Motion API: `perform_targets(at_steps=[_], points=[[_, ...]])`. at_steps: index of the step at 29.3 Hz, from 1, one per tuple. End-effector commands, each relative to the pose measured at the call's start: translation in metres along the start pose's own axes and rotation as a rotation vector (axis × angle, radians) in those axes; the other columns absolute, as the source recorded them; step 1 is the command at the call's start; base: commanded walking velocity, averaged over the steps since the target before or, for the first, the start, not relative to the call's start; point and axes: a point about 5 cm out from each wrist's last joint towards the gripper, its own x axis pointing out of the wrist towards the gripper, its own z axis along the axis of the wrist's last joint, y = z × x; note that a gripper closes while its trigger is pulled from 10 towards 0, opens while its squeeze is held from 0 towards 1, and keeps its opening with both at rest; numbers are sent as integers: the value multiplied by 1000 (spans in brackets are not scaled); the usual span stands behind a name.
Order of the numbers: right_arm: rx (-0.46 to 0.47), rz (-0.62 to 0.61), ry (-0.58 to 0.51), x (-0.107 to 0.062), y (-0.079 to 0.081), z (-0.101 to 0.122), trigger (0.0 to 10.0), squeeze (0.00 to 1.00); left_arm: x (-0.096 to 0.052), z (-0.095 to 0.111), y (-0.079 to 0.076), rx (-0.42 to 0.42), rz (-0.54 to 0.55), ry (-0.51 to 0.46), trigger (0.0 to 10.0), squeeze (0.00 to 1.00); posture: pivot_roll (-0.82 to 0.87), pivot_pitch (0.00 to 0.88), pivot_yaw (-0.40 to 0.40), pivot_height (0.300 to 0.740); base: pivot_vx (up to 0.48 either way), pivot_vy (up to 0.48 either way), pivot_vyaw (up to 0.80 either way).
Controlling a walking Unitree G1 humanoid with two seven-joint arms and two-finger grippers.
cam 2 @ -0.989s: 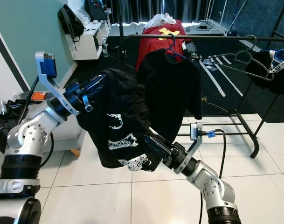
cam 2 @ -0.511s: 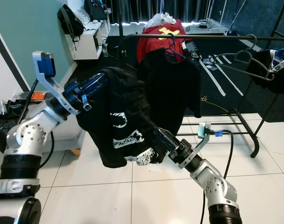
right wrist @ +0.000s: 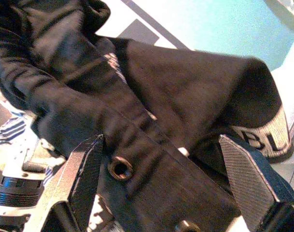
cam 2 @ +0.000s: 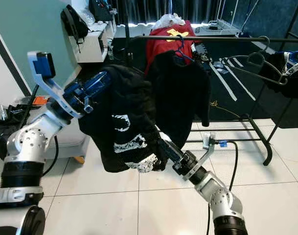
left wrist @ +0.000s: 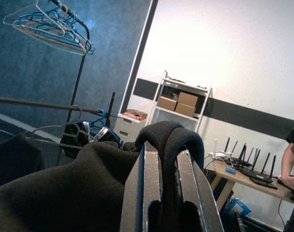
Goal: Hang hanger
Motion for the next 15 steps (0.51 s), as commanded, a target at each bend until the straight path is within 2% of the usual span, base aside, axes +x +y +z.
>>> perform_targets(at_steps=[1, 3, 15], points=[[29, -5, 6, -2, -2, -6, 10000, 0, 7, 10, -6, 14, -42, -47, 10000, 0, -9, 0, 36, 740, 0, 0, 0], [60, -13, 19, -2, -4, -15, 10000, 0, 10, 14, -8, -4, -56, -80, 10000, 0, -6, 0, 36, 740, 0, 0, 0], [69, 20, 52, 6, -2, -24, 10000, 0, 13, 14, -10, -20, -67, -88, 10000, 0, -3, 0, 42, 740, 0, 0, 0]])
